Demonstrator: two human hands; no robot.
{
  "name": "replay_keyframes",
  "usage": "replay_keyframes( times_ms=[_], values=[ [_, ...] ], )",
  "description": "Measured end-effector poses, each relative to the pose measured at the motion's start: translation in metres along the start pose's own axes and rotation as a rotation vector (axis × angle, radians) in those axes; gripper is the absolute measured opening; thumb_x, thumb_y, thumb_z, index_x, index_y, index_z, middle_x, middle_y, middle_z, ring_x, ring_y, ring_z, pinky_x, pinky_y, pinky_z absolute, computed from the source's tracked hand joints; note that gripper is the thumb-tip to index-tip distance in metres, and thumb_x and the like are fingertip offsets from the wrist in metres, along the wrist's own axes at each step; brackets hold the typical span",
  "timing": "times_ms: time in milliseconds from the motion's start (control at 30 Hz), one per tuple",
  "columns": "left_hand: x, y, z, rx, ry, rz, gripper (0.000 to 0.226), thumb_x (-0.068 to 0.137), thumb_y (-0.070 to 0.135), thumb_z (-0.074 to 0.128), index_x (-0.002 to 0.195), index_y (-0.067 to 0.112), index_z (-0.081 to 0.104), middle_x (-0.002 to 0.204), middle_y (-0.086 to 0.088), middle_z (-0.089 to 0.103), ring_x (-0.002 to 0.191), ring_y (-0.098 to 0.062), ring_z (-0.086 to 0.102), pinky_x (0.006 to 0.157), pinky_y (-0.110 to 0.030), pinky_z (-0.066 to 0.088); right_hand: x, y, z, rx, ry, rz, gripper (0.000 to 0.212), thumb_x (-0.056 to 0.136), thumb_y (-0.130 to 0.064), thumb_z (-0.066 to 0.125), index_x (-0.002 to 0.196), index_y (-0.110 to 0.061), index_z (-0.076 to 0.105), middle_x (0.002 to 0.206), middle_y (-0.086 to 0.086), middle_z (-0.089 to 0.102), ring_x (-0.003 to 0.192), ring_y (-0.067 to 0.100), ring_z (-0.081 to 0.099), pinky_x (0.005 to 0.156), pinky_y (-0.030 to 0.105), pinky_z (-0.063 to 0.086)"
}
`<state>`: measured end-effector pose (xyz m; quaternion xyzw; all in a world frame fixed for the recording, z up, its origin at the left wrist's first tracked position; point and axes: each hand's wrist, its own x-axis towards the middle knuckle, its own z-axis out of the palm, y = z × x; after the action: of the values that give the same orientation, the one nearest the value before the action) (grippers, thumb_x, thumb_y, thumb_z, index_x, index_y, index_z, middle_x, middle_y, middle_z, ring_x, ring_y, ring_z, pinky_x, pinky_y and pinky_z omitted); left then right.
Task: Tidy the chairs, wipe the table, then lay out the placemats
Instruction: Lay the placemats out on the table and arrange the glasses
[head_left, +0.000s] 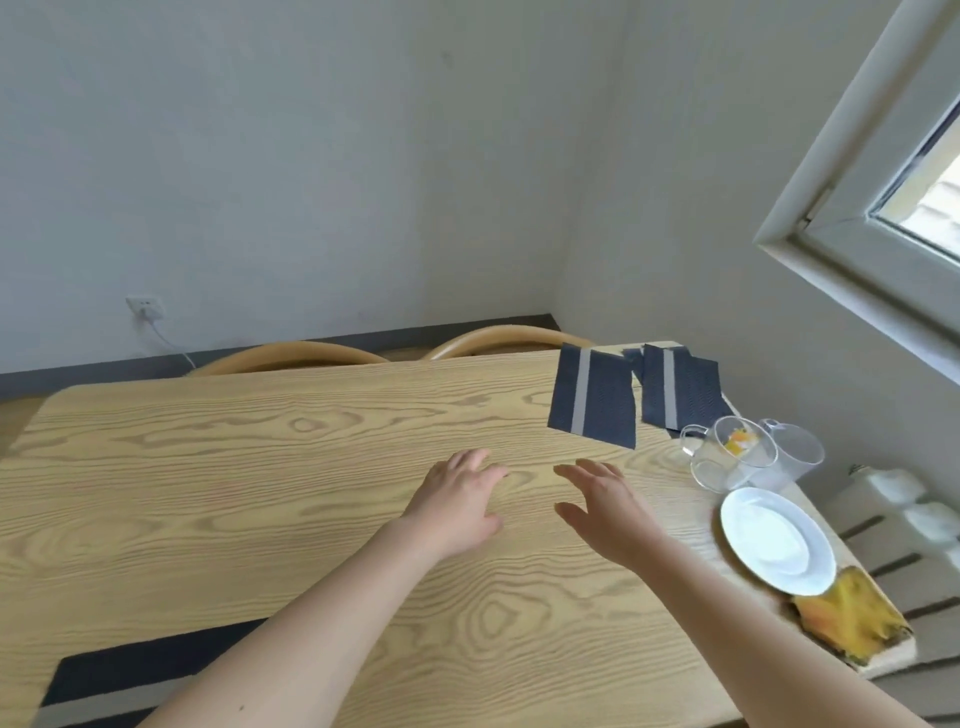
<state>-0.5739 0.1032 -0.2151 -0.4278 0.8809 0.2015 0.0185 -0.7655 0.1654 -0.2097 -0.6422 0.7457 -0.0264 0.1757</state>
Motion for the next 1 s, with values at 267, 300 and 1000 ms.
replay_keyframes(
  times_ms=[267, 300, 1000],
  values=[
    [0.105, 0.047, 0.016, -0.027, -0.018, -0.038, 0.067, 0.091, 0.04, 0.054, 0.149, 0.026, 0.023, 0.157, -0.001, 0.016, 0.144, -0.021, 0.015, 0.117, -0.04, 0.017, 0.066, 0.093, -0.015, -0.027, -0.036, 0.036, 0.053, 0.097, -0.03, 0.051, 0.147, -0.021, 0.035, 0.149, 0.003, 0.038, 0.14, 0.022, 0.028, 0.109, 0.034, 0.033],
    [0.121, 0.052, 0.02, -0.031, -0.019, -0.043, 0.067, 0.092, 0.039, 0.054, 0.149, 0.026, 0.022, 0.157, -0.001, 0.016, 0.144, -0.021, 0.016, 0.117, -0.04, 0.018, 0.077, 0.108, -0.014, -0.043, -0.047, 0.04, 0.053, 0.097, -0.03, 0.051, 0.147, -0.019, 0.035, 0.15, 0.003, 0.037, 0.141, 0.022, 0.027, 0.109, 0.035, 0.034],
    [0.207, 0.048, 0.06, -0.04, -0.044, -0.104, 0.067, 0.09, 0.036, 0.056, 0.148, 0.027, 0.024, 0.156, -0.003, 0.02, 0.143, -0.02, 0.019, 0.116, -0.038, 0.021, 0.17, 0.157, 0.044, -0.211, -0.043, -0.051, 0.047, 0.097, -0.035, 0.046, 0.139, -0.016, 0.041, 0.141, 0.006, 0.048, 0.132, 0.024, 0.041, 0.109, 0.033, 0.029]
  ],
)
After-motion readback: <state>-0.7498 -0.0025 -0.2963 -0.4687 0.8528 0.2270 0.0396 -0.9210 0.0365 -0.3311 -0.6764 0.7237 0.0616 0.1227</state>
